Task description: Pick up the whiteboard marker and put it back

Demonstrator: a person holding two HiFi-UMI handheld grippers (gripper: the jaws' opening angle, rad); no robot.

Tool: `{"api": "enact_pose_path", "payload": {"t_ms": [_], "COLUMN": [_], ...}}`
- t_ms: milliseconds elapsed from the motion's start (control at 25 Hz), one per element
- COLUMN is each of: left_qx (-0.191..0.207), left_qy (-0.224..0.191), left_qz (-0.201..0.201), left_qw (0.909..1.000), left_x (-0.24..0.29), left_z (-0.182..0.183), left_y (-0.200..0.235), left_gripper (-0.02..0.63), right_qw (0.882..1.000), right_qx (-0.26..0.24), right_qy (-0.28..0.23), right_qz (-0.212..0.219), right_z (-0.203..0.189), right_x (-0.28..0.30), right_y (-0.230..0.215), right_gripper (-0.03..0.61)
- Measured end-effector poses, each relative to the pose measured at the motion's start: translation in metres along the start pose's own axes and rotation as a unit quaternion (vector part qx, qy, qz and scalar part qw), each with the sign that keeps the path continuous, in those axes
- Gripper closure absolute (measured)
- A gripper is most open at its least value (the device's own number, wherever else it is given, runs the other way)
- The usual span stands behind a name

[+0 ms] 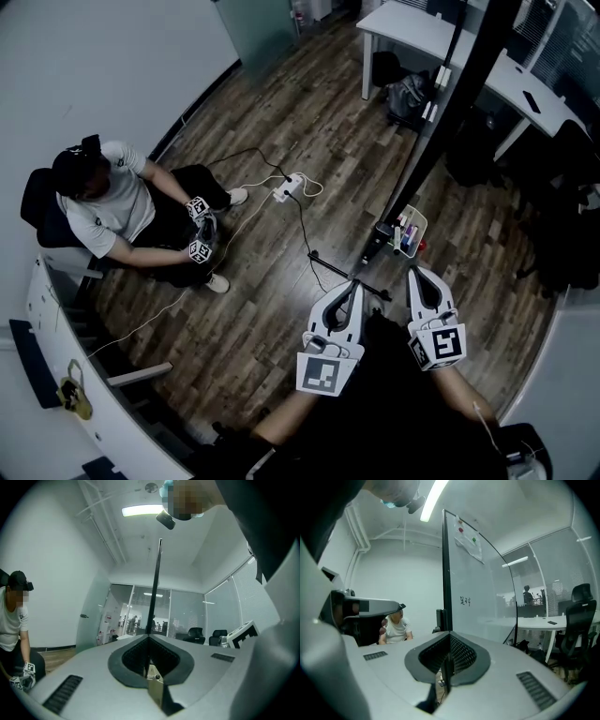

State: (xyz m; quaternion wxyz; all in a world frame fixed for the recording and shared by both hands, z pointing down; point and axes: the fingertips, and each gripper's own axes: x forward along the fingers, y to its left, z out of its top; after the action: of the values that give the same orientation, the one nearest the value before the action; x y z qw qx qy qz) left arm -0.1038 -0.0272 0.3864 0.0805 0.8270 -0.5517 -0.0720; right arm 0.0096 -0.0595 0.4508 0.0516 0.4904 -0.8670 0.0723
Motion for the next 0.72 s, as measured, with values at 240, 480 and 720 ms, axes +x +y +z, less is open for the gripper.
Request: {"api": "enact_pose_path", "payload": {"t_ms": [240,480,720], "left_qx": [-0.002,0.002,0.005], "left_qy": [0.002,-0.006,-0.002], "left_qz": [-0.013,-0.026,-0.027], "left_qw": [0.9999,0.9996,0.9996], "left_x": [-0.016,-0.022,-0.023], "left_z": [-0.001,0.008,0.005], "left_y": [-0.005,-0.012,-0.014], "left_gripper": [0.612,0.612,0.612], "right_qw": [1.000,0.999,0.999], "right_qx": [0.007,0.011,0.007], "right_qy": [-0.025,-0.031,-0.037], "right_qz": [-0.013,-0.009,0.003], "right_z": [0.015,0.023,0.028], "right_x": [-0.023,-0.037,-0.041], "right_y": [0.008,0.019,0.025], "right_gripper": [0.564,0.563,0.565]}}
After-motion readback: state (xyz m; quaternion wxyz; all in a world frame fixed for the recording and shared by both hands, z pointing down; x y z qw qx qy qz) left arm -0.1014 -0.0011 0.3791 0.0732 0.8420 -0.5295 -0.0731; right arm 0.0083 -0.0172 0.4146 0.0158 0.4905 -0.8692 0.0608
